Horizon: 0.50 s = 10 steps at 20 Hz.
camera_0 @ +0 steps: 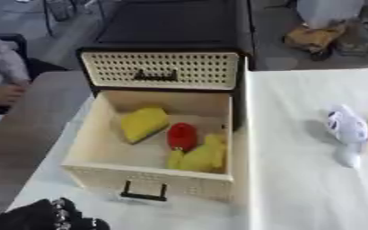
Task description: Pick up objects from table and place into drawer.
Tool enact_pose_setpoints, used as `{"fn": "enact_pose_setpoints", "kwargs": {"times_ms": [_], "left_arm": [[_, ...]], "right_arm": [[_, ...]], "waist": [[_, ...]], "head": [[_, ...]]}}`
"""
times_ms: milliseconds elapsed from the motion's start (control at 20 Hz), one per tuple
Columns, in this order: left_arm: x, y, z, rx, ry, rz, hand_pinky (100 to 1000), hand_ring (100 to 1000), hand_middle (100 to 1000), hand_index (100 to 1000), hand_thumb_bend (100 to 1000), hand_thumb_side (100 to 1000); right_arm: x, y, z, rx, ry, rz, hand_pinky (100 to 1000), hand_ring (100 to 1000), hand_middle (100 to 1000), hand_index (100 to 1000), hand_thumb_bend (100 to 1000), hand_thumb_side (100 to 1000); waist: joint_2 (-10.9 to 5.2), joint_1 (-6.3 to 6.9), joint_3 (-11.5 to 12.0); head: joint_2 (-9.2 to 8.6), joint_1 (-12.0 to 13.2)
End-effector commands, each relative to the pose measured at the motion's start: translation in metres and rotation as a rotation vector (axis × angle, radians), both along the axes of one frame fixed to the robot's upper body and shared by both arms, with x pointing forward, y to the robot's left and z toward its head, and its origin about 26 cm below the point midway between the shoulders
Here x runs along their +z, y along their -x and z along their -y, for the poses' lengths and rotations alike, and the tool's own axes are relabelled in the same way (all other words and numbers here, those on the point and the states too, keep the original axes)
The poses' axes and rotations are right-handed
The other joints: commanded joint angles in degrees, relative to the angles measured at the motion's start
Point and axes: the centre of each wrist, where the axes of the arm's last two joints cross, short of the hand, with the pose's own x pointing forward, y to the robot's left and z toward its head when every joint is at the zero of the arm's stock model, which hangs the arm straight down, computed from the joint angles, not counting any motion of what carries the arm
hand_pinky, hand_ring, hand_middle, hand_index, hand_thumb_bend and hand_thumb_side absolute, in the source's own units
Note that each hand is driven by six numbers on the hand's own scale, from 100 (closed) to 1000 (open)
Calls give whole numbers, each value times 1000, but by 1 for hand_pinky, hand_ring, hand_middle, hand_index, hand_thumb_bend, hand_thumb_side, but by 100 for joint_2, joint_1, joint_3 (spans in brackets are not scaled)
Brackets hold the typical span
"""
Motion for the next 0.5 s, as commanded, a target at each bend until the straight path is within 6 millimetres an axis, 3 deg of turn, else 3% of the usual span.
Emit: {"fn": "enact_pose_setpoints", "kwargs": {"times_ms": [50, 150, 200, 500], "left_arm": [[10, -2, 0, 7, -28, 37, 100, 231, 673, 955, 100, 634], [14, -4, 2, 17, -37, 50, 100, 236, 701, 970, 100, 603], [15, -5, 3, 19, -41, 56, 100, 236, 704, 974, 100, 641], [26, -11, 8, 22, -33, 88, 100, 238, 714, 1000, 100, 650]], "right_arm": [[8, 6, 0, -9, 10, 32, 722, 836, 608, 701, 256, 1000], [8, 6, 0, -8, 7, 32, 722, 836, 608, 701, 245, 1000], [8, 6, 0, -8, 6, 31, 723, 837, 608, 701, 257, 1000], [7, 5, 0, -8, 9, 25, 723, 839, 609, 700, 266, 1000]], "waist": [[-73, -23, -5], [-69, -27, -7], [-66, -28, -8], [-57, -22, -16]], "head": [[-87, 46], [-110, 63], [-121, 70], [-142, 91]]}}
